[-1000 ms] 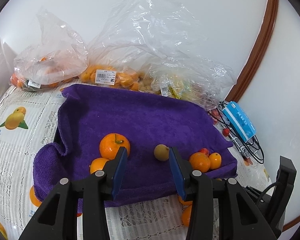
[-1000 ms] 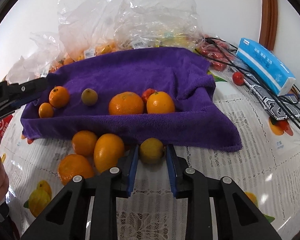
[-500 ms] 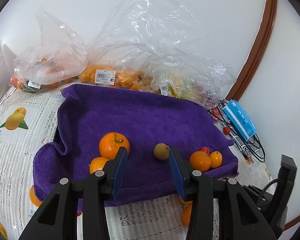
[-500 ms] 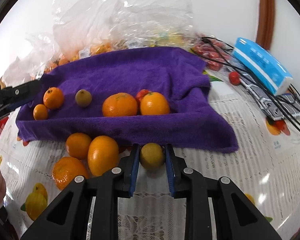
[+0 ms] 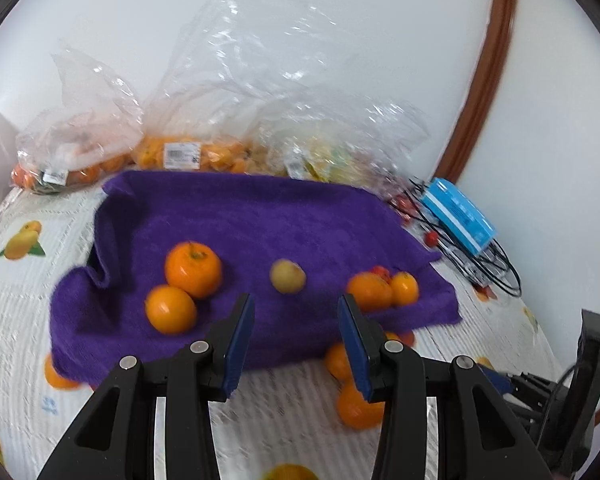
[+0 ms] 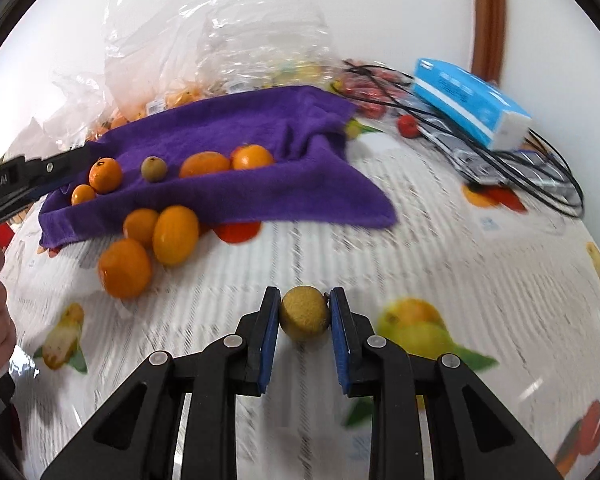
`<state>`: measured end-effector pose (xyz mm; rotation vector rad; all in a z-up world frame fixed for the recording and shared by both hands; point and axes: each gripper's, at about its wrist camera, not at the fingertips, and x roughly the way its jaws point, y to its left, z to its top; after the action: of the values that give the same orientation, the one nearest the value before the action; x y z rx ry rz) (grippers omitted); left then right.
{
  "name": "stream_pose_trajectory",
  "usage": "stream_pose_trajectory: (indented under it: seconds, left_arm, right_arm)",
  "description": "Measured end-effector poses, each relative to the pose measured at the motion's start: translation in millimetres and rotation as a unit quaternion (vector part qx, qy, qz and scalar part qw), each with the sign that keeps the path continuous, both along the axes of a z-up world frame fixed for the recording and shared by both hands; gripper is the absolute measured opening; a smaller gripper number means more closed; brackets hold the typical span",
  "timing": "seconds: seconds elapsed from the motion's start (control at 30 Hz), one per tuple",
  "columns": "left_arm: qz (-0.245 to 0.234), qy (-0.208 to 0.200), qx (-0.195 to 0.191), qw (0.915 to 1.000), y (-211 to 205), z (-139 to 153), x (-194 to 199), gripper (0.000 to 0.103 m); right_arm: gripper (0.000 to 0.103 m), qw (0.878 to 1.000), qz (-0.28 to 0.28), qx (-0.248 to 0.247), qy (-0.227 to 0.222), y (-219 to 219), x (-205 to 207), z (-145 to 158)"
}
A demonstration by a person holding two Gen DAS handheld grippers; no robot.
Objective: Organize fruits
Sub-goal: 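Grasp a yellow-green fruit with the right tool while the left tool approaches a large orange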
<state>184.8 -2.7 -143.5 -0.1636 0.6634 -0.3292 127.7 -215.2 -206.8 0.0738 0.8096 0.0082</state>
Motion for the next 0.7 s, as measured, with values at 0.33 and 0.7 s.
stream_pose_trajectory:
  seconds: [0.33,0.7]
  left_arm:
    - [-0.056,0.002,0.023,0.9982,-38,-15,-44,0.049]
    - [-0.051,0.045,0.088,0.9938,-67,-40,-33,0.049]
  right_arm:
    - [0.025,1.0,-0.03,-0.005,0.002,-23,-30,-2]
    - [0.025,1.0,-0.03,0.002,0.002,-26,-34,-3]
